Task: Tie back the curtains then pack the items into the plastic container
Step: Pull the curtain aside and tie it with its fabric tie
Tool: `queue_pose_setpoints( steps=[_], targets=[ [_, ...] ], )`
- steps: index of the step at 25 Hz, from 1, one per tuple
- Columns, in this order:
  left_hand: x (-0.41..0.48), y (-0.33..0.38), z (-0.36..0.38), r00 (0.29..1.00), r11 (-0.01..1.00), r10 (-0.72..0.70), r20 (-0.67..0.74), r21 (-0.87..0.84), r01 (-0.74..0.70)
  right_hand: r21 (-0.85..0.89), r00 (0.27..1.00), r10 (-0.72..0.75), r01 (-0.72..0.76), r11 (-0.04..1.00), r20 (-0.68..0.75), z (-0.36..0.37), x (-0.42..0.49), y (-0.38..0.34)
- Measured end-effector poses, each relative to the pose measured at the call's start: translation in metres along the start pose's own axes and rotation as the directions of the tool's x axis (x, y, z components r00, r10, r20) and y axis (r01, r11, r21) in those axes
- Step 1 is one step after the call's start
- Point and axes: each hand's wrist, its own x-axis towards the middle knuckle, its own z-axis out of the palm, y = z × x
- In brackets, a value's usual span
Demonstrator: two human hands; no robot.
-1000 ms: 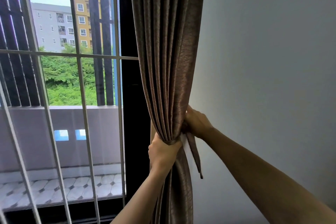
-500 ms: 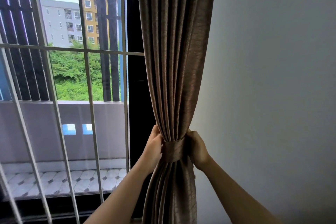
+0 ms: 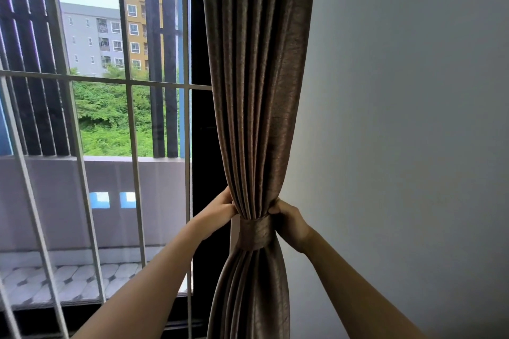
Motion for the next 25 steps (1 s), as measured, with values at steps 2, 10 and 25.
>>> queue_pose_setpoints(
  steps=[2, 10, 25],
  targets=[
    [-0.001, 0.000, -0.002, 0.999, 0.998, 0.012, -0.049, 0.056, -0.009, -0.012, 1.000, -0.011, 0.011, 1.000, 0.016, 0.002, -0.001, -0.001],
    [-0.013, 0.008, -0.020, 0.931, 0.853, 0.329, -0.157, 0.473, -0.222, -0.229, 0.995, -0.097, 0.092, 0.969, -0.011, 0.018, -0.003, 0.002],
    [-0.006, 0.025, -0.039, 0.701, 0.943, 0.135, -0.700, 0.308, 0.126, -0.263, 0.990, -0.118, 0.094, 0.960, -0.076, 0.028, 0.006, 0.007]
  ],
)
